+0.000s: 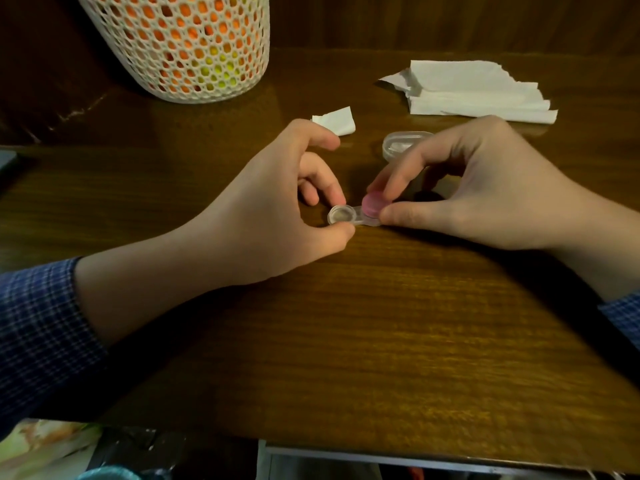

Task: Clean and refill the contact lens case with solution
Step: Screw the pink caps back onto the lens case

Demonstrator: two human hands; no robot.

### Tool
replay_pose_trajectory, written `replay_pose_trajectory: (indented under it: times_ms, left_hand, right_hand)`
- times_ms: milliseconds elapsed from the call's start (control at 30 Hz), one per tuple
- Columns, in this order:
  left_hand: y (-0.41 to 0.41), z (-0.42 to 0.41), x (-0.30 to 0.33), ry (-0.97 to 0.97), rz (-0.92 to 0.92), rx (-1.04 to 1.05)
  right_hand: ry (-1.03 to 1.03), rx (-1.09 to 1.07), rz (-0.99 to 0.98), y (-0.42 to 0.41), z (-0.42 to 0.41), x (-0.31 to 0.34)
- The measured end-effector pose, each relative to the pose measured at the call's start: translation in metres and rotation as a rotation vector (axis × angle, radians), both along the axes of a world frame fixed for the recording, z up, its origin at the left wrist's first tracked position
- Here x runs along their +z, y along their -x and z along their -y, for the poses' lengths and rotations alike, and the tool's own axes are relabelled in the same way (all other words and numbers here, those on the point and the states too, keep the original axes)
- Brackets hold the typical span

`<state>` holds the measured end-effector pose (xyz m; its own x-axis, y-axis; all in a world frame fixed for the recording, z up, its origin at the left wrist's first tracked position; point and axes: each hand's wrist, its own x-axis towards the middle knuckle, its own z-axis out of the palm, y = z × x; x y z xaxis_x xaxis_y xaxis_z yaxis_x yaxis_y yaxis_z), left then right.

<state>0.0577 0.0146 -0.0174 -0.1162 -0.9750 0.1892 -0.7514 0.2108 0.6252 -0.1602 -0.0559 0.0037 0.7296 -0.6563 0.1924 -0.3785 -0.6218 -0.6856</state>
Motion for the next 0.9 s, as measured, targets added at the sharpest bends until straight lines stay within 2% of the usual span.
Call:
replay_pose_trajectory:
  times_ms: [900]
  left_hand:
    - [0.0001,-0.0017,0.0029,-0.001,-0.028,0.018]
  right_hand:
    - [0.065,0.068,-0.107,-0.0058,-0.0032,0.0006]
